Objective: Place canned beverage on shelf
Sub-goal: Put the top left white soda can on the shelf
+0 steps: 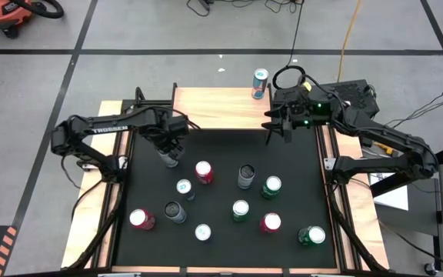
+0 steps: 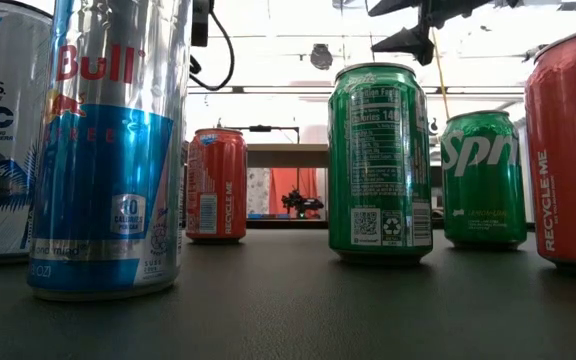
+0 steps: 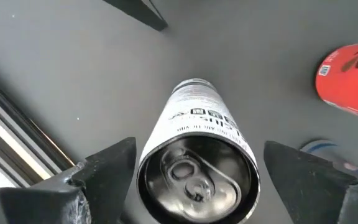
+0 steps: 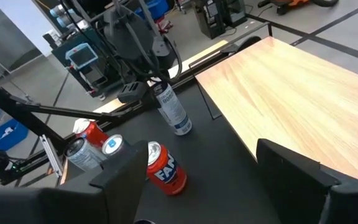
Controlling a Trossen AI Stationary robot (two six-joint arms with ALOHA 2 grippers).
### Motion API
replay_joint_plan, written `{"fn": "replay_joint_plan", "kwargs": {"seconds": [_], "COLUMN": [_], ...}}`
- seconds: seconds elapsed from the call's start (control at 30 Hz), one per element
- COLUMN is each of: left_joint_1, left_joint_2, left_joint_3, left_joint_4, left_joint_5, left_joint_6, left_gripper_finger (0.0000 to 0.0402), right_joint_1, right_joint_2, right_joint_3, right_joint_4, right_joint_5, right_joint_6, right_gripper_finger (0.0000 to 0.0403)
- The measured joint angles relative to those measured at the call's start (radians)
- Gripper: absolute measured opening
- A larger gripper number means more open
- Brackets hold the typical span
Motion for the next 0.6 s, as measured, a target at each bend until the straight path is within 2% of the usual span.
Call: {"fn": "replay_joint_plan", "kwargs": {"seconds": [0.2, 0.6], "left_joint_1": [0.0, 0.0], "left_joint_2": [0.004, 0.003], "left_joint_3": [0.0, 0.001], "left_joint_4": [0.0, -0.008], "left_joint_5": [0.025, 0.048], "left_joint_6": [-0.005, 0.01], "left_gripper_finger": [0.0343, 0.0247], "right_joint_1": [0.0, 0.0], "right_joint_2": [0.012, 0.012], "right_joint_3": [0.0, 0.0], "right_joint_4": [0.0, 0.0], "right_joint_5": [-0.002, -0.003], "right_joint_6": [-0.001, -0.003], "right_gripper_finger": [0.0279, 0.0279]}}
